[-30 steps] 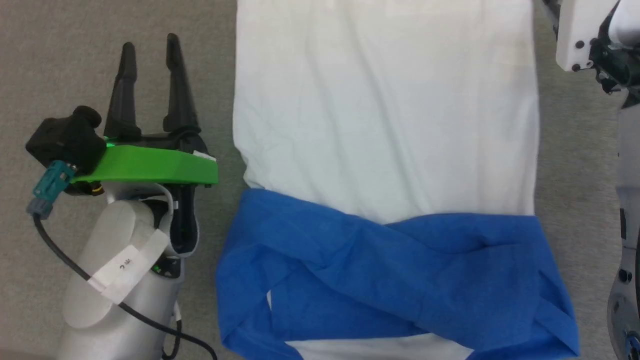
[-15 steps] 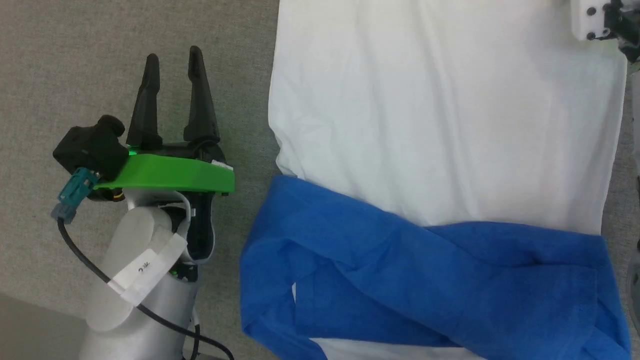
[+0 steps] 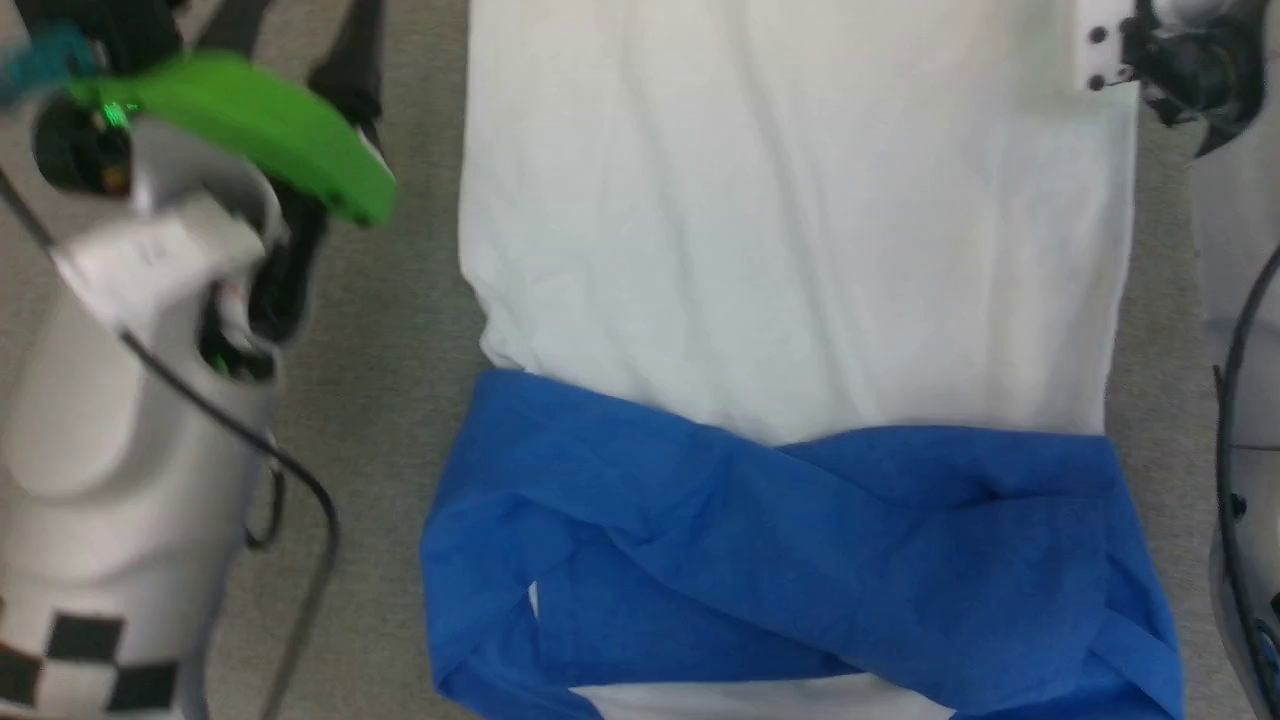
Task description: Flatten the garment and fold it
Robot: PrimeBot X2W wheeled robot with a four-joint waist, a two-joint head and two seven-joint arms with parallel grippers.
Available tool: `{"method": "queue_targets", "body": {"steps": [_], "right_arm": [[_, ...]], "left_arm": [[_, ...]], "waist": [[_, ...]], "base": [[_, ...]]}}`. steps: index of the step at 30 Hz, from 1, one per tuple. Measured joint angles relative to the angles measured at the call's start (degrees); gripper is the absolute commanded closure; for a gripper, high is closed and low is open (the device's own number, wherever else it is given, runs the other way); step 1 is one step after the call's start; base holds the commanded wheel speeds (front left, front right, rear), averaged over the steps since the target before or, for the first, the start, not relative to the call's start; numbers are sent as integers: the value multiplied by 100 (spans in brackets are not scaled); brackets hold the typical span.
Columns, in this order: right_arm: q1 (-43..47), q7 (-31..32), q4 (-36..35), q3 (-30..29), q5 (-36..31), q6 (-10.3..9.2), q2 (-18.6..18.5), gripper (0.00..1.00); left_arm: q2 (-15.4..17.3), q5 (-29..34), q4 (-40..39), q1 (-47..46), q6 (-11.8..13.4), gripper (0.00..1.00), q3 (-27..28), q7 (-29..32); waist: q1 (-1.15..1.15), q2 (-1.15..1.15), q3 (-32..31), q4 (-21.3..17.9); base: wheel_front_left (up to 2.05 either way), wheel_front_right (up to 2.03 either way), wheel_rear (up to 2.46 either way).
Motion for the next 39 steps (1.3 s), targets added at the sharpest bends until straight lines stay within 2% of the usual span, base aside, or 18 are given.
{"method": "queue_targets", "body": {"steps": [5,8,15,22,23,24,26,30,34,39], "right_arm": [[-85,-250,-114,425,386,0,109,100],[-155,-361,-205,687,617,0,131,100],[-260,-566,-495,1358,1151,0,37,100],[-261,-635,-612,1579,1359,0,-176,100],[-261,-635,-615,1592,1368,0,-196,100],[-261,-635,-620,1597,1389,0,-219,100],[-260,-635,-615,1608,1406,0,-265,100],[-256,-739,-600,1592,1446,0,-417,100],[-250,-822,-535,1493,1474,0,-550,100],[-415,-993,-416,1268,1434,1,-523,100]], "left_arm": [[283,-252,684,-1098,46,0,-242,1898],[394,-187,1047,-1546,98,0,-527,2748],[575,250,1734,-2045,433,0,-958,3745],[573,134,1847,-2121,512,0,-920,3953],[572,109,1838,-2122,509,65,-904,3956],[567,66,1834,-2118,502,100,-858,3871],[543,33,1835,-2097,488,100,-829,3758],[359,-51,1872,-1957,520,100,-617,3099],[364,-36,1938,-1924,571,100,-452,2583],[424,78,1987,-2206,530,100,-346,1869]], "waist": [[0,0,22,-314],[0,0,77,-491],[0,0,352,-870],[-1,0,546,-1024],[-1,1,554,-1027],[-1,0,559,-1025],[0,0,551,-1014],[0,0,472,-970],[0,0,327,-911],[0,0,97,-830]], "base": [[0,0,0],[0,0,0],[0,0,0],[0,0,0],[0,0,0],[0,0,0],[0,0,0],[0,0,0],[0,0,0],[0,0,0]]}}
